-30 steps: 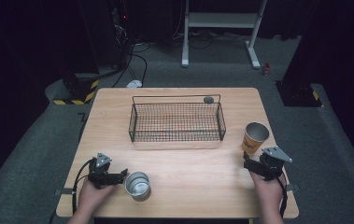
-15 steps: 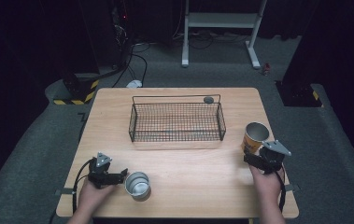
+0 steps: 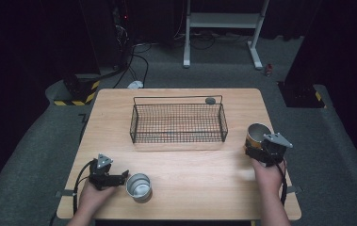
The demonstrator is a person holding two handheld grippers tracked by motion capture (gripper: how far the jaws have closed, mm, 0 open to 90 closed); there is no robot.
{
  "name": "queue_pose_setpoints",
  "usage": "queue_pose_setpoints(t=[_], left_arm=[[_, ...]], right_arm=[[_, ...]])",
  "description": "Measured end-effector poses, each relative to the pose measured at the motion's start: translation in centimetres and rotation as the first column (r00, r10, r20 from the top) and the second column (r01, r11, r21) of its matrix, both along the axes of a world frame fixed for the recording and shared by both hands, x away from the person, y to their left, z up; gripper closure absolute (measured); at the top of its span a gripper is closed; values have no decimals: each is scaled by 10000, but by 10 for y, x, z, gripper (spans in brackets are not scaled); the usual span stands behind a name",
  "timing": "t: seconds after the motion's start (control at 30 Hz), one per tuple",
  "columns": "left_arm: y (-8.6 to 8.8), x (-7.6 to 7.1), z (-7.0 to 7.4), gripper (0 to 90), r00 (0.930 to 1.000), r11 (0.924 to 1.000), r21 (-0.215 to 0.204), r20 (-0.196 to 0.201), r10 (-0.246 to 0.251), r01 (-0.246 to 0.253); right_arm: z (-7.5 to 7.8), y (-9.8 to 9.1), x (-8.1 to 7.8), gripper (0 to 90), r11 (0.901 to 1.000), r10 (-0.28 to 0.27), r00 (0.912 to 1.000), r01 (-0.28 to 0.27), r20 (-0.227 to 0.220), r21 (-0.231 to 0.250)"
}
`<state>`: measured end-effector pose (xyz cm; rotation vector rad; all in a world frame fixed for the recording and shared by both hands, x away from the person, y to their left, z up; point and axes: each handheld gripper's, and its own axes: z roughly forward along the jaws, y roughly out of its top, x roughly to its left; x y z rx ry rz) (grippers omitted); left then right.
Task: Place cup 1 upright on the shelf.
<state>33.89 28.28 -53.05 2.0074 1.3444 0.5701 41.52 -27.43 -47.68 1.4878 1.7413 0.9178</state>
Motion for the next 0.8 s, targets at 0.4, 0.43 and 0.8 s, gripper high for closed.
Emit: queue_pose_setpoints(t=[0.4, 0.43, 0.8], left_arm=[[0, 0, 0, 48, 10000, 10000, 2, 0, 2, -2], [0, 0, 0, 47, 10000, 10000, 2, 0, -1, 1], [0, 0, 0, 47, 10000, 10000, 1, -2, 8, -8]], right_arm=[[-5, 1, 11, 99, 9991, 134, 9999, -137, 91, 394], [-5, 1, 12, 99, 9992, 123, 9999, -127, 88, 385], [-5, 1, 13, 119, 9983, 211, 9995, -224, 245, 531]])
